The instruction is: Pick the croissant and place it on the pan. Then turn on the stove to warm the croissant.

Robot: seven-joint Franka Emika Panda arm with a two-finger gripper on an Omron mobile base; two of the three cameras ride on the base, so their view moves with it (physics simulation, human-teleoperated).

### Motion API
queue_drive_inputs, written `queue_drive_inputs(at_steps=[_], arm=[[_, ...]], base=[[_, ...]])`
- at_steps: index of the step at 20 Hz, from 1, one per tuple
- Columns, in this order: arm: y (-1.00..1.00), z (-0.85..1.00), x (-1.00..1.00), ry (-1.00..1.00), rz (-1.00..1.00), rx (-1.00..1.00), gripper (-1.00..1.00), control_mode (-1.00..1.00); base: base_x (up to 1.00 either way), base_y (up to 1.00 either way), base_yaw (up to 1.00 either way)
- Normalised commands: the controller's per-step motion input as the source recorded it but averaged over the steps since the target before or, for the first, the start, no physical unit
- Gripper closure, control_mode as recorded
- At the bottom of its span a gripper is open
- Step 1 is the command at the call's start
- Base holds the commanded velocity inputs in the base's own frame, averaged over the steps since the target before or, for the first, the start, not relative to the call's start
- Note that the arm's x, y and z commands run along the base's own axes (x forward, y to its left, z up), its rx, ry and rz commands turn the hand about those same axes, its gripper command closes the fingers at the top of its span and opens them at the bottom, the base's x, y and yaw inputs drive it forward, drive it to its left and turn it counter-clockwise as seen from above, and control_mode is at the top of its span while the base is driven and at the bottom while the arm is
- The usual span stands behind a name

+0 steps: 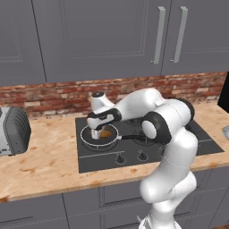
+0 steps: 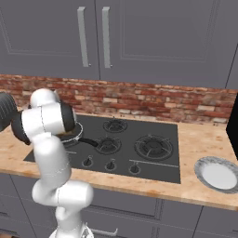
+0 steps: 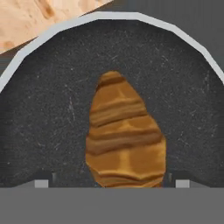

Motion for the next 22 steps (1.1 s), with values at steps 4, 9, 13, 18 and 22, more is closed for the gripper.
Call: queue_drive_inputs(at_steps=[4,9,13,18,22], arm=[[0.0,0.39,-0.46,-0.33,0.02,0.0,-1.0,-1.0],[-0.04,0.69,-0.44,-0.36,0.01,0.01,-1.0,-1.0],[-0.19,0.89,-0.46,-0.18,0.0,0.06,-1.0,-1.0],[-0.29,0.82,-0.56,0.06,-0.01,0.1,-1.0,-1.0],[-0.2,0.68,-0.62,0.19,-0.07,0.11,-1.0,-1.0]], base=[[0.0,0.0,0.0],[0.0,0.0,0.0],[0.0,0.0,0.0],[0.0,0.0,0.0],[0.0,0.0,0.0]])
